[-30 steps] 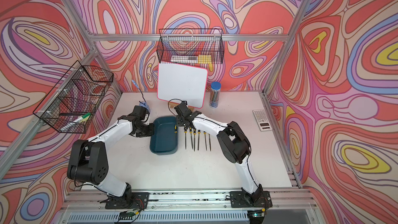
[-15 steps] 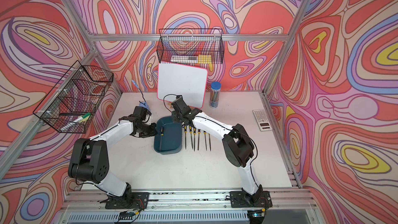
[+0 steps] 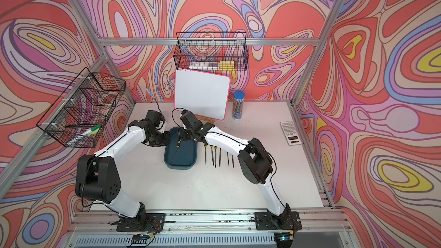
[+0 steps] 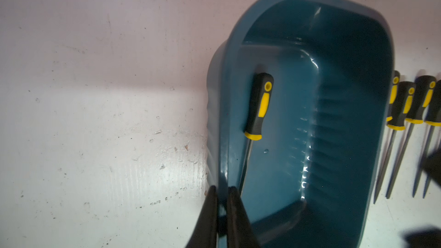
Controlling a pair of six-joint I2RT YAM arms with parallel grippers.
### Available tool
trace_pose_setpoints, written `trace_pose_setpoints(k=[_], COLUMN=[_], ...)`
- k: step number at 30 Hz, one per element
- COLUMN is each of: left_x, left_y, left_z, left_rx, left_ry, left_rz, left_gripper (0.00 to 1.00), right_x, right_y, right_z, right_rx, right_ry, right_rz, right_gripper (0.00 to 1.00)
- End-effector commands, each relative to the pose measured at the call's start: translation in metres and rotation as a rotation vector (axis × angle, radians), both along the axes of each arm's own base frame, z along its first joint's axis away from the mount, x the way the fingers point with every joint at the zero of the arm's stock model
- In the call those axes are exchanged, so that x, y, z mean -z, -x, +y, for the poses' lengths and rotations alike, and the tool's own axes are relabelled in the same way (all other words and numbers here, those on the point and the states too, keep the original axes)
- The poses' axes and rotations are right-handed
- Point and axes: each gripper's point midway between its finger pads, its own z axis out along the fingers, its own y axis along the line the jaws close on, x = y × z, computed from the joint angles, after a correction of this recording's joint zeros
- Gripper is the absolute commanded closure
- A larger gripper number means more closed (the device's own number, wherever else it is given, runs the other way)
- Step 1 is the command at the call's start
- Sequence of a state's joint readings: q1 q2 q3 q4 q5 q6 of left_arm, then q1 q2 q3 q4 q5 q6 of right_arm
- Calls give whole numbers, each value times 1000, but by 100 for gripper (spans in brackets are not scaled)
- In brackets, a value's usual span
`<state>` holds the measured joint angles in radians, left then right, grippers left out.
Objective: Take the file tool out of the storage box
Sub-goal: Adjust the file tool in the storage box, then pick up the file tool from the storage box.
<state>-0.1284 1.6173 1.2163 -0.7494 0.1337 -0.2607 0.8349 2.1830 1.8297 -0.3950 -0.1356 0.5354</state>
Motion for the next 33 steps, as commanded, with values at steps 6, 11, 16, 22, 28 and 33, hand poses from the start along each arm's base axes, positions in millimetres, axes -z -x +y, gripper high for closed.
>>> trace_pose_setpoints(k=[6, 11, 16, 22, 28, 33], left_x=[5, 17, 32, 46, 49, 49], left_y=[14, 17, 15, 14, 16, 16], left_z=[6, 3, -14, -23, -18, -16], left_rx=[5, -1, -12, -28, -34, -37], left_ry=[-23, -4, 110, 168, 140, 128], left_rz=[22, 32, 12, 45, 52, 50], left_gripper=[100, 100, 100, 100, 100, 100], right_x=[64, 66, 46, 42, 43, 55], right_y=[11, 4, -4, -9, -8, -7], right_z=[7, -4, -13, -24, -35, -46], right_rx=[48, 79, 100, 109, 115, 128], right_ry=[8, 80, 104, 218, 340, 413], right_rz=[205, 168, 98, 66, 36, 59], right_gripper=[58, 58, 57, 56, 56, 55])
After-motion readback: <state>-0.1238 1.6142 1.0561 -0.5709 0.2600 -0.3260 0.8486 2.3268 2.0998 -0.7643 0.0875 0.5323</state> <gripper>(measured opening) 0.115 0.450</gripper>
